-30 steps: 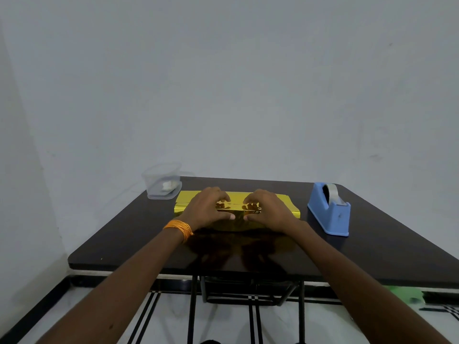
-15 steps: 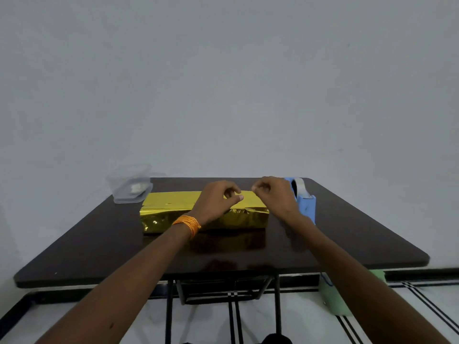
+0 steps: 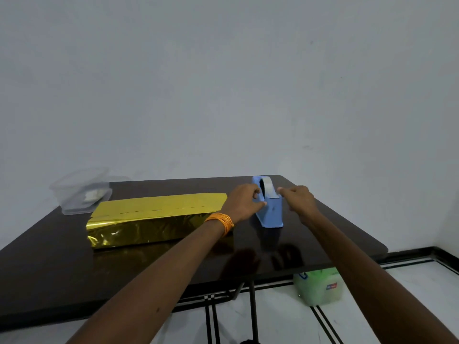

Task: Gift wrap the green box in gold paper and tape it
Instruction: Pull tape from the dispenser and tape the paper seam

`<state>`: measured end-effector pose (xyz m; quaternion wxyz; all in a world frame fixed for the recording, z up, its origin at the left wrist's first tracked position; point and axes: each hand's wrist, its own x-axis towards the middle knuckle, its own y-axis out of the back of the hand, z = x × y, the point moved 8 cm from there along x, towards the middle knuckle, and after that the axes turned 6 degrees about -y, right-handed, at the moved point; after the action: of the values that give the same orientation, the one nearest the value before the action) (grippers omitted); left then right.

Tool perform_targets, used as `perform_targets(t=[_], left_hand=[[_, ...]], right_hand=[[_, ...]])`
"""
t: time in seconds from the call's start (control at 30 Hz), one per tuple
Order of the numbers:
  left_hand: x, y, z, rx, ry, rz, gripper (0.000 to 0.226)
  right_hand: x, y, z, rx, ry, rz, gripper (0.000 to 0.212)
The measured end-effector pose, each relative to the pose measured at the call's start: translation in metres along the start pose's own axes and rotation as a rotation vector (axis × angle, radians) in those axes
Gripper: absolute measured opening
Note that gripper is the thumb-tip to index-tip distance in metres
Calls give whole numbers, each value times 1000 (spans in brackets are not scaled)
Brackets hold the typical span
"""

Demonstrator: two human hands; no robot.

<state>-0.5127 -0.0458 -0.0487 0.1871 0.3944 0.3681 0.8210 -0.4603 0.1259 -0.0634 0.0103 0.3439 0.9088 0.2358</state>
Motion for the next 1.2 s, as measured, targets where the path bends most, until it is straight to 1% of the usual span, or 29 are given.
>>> perform_targets(t=[0.07, 0.13, 0.2, 0.3, 0.37, 0.53, 0.63, 0.7, 0.8, 1.07, 1.2], left_hand=[[10, -11, 2, 27, 9, -37, 40], [18, -21, 2, 37, 23, -49, 41], [24, -31, 1, 35, 39, -57, 41], [29, -40, -1, 22, 62, -42, 38], [31, -39, -5, 12, 88, -20, 37], [33, -41, -13, -13, 103, -35, 38], [33, -41, -13, -21, 95, -39, 36], [33, -40, -13, -33, 93, -43, 37], [33, -39, -12, -39, 91, -53, 39], [27, -37, -9, -65, 95, -14, 37], [28, -38, -10, -61, 105, -9, 29]], right_hand=[[7, -11, 9, 72, -114, -117, 35], [11, -20, 14, 141, -188, -197, 28], [11, -24, 12, 210, -209, -243, 21], [14, -27, 10, 249, -215, -251, 11], [15, -26, 7, 266, -216, -244, 6], [17, -23, -3, 290, -210, -208, 20], [20, -20, -9, 163, -160, -129, 27], [20, -19, -12, 97, -119, -69, 25], [16, -15, -17, 90, -85, -3, 18], [-2, -23, 19, 419, -233, 39, 20], [-8, -27, 34, 518, -275, 22, 18]])
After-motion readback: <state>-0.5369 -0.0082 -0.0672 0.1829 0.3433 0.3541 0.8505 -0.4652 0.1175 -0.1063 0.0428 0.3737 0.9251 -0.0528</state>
